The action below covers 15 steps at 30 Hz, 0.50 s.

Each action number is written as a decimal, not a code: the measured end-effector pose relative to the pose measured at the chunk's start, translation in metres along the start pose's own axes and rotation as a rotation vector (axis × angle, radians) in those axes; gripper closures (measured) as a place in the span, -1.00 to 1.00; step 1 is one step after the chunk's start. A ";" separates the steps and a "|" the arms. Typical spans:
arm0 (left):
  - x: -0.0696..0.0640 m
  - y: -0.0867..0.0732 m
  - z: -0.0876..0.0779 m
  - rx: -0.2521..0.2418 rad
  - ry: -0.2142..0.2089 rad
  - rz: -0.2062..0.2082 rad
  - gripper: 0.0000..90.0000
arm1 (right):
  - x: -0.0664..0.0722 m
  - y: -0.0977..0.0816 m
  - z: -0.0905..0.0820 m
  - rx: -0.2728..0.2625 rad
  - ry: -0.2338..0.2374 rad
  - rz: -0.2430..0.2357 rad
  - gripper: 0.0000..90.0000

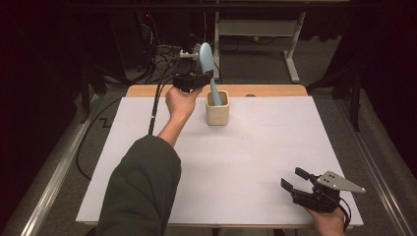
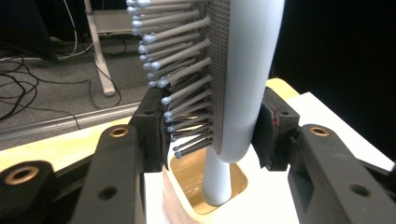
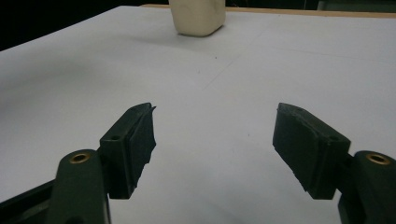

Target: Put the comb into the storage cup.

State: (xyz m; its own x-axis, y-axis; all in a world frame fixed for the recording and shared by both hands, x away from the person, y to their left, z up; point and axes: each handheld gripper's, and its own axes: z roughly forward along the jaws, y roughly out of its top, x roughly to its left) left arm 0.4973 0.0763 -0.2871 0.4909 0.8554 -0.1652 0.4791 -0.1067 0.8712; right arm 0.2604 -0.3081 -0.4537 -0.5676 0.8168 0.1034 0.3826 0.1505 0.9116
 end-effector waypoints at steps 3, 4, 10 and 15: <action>0.001 -0.001 0.002 0.010 0.004 0.001 0.19 | 0.000 0.000 0.000 0.003 -0.002 -0.004 -0.32; 0.000 -0.001 0.002 0.012 0.006 0.002 0.19 | 0.000 0.000 0.000 0.003 -0.001 -0.003 -0.32; 0.000 -0.004 0.006 0.018 0.011 0.013 0.19 | 0.000 0.000 0.000 0.005 0.001 0.000 -0.32; 0.002 -0.008 0.008 0.020 0.012 0.011 0.18 | 0.000 -0.001 0.002 0.014 0.008 -0.008 -0.32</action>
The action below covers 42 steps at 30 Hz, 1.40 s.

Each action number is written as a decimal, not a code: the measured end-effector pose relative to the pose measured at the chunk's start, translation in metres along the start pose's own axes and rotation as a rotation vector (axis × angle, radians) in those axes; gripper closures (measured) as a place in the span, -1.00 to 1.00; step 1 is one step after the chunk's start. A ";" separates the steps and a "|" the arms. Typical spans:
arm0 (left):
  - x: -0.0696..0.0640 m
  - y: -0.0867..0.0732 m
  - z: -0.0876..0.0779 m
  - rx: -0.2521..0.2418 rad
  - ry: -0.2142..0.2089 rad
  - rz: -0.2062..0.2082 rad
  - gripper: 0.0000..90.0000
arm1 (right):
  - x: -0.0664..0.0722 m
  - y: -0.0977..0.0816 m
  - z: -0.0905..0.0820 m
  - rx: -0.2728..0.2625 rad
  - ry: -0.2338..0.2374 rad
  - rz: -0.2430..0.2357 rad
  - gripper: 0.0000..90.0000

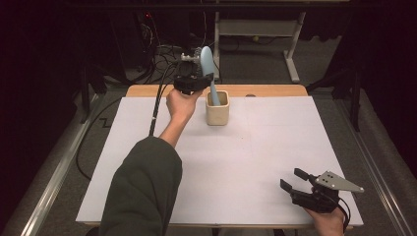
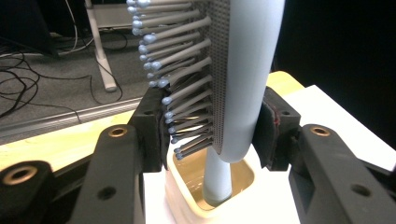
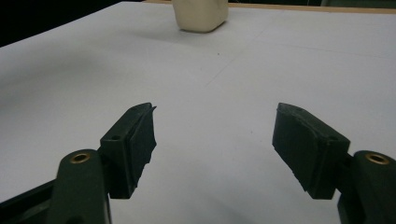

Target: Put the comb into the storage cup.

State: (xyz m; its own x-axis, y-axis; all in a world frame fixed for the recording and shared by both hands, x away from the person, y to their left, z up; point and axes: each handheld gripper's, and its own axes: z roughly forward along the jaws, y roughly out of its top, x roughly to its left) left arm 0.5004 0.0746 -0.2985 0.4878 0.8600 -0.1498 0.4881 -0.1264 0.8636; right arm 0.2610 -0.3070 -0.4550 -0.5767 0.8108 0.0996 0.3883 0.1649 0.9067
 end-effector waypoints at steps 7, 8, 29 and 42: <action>0.001 -0.004 0.003 0.006 0.002 -0.002 0.18 | 0.000 0.000 0.000 0.000 0.002 -0.002 -0.32; 0.001 -0.004 0.003 0.007 0.001 -0.002 0.18 | 0.000 0.000 0.000 -0.001 0.002 -0.003 -0.32; -0.002 -0.014 0.012 0.028 -0.012 0.005 0.18 | 0.001 0.000 0.000 0.000 0.004 -0.003 -0.31; 0.000 -0.021 0.018 0.048 -0.009 -0.008 0.18 | 0.002 0.000 0.001 0.005 0.009 -0.006 -0.30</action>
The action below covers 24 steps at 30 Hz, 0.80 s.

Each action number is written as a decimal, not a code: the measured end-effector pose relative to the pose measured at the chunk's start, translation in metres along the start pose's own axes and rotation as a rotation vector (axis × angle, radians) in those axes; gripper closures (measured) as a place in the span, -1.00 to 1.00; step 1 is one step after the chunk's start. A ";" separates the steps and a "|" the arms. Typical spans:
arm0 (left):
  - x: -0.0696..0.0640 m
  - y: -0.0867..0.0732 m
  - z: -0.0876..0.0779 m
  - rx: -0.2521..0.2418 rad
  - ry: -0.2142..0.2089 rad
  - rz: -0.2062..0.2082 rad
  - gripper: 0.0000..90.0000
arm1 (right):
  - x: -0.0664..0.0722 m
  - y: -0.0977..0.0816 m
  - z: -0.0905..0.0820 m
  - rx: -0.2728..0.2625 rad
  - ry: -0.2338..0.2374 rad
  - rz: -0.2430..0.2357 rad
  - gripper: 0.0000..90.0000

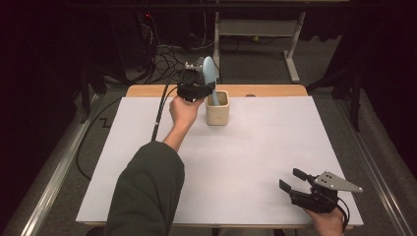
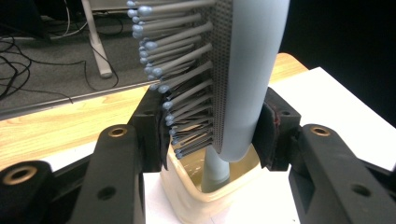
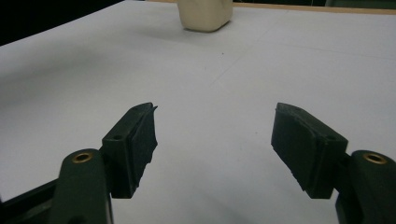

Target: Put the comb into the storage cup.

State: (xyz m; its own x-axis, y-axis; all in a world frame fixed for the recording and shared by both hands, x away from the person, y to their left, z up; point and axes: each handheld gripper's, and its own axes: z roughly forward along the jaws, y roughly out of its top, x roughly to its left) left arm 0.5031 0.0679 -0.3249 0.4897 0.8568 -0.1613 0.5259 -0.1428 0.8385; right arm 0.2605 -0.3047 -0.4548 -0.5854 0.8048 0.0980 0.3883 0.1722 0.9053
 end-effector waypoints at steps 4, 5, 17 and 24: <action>-0.001 -0.001 0.003 0.007 0.002 0.005 0.18 | 0.000 0.000 0.000 -0.003 -0.001 0.000 -0.29; -0.002 -0.001 0.003 0.008 0.001 0.005 0.18 | 0.000 0.000 -0.001 -0.003 -0.002 0.001 -0.29; -0.002 -0.004 0.008 0.029 0.001 0.009 0.17 | -0.001 0.000 0.000 -0.003 -0.001 0.004 -0.29; -0.001 -0.006 0.010 0.044 0.002 0.010 0.17 | -0.001 0.000 0.000 -0.003 -0.001 0.004 -0.29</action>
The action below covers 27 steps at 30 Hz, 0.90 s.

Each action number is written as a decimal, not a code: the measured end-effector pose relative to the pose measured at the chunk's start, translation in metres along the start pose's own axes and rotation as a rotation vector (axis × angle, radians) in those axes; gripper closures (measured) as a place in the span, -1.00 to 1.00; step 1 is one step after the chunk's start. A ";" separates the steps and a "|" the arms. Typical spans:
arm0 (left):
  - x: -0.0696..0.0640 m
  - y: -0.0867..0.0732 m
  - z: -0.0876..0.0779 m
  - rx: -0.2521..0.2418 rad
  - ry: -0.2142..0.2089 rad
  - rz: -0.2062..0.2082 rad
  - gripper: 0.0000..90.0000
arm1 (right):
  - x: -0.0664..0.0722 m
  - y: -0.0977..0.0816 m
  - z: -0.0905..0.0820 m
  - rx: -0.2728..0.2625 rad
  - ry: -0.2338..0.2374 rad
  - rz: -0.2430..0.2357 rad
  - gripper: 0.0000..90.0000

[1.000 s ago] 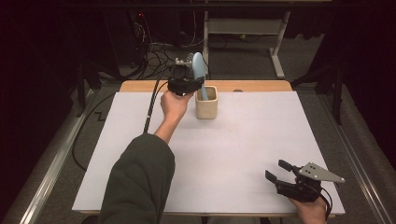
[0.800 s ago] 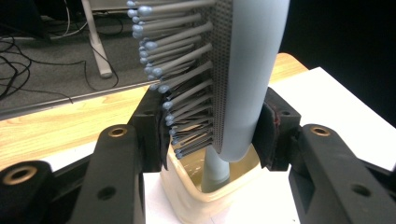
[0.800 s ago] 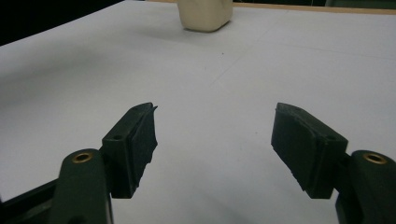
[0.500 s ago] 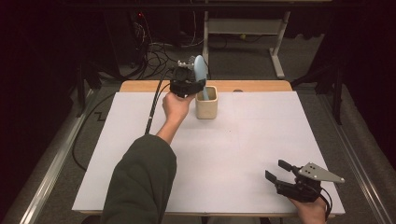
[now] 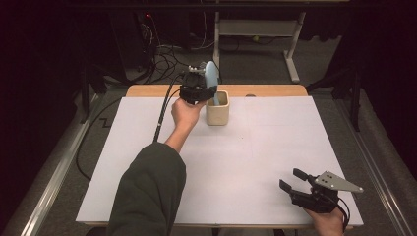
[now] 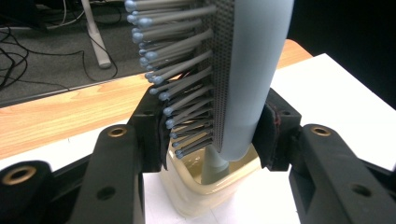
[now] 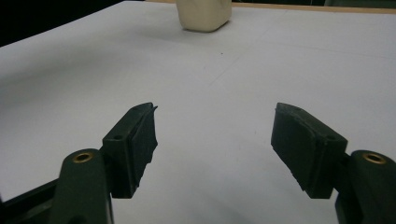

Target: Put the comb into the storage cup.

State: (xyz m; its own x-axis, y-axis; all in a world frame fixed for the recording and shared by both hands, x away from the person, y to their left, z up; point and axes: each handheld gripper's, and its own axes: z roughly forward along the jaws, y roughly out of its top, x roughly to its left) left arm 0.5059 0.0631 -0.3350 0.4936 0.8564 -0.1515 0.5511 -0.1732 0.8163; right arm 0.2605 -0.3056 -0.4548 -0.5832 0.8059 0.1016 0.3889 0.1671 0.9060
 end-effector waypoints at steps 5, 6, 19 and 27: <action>0.001 -0.003 0.002 0.011 -0.002 -0.003 0.17 | 0.000 0.000 0.000 0.003 0.001 0.000 -0.29; 0.001 -0.003 0.002 0.011 -0.001 -0.003 0.17 | 0.000 0.000 0.000 0.003 0.001 0.000 -0.29; 0.002 -0.012 0.008 0.025 0.007 -0.009 0.16 | 0.000 0.000 0.001 0.008 0.003 0.001 -0.30; 0.002 -0.014 0.010 0.037 0.007 -0.008 0.16 | 0.000 0.000 0.001 0.008 0.007 0.001 -0.30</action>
State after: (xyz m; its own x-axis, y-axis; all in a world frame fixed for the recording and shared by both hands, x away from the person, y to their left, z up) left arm 0.5062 0.0625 -0.3528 0.4847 0.8610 -0.1542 0.5798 -0.1843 0.7936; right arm 0.2611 -0.3051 -0.4556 -0.5873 0.8024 0.1057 0.3953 0.1704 0.9026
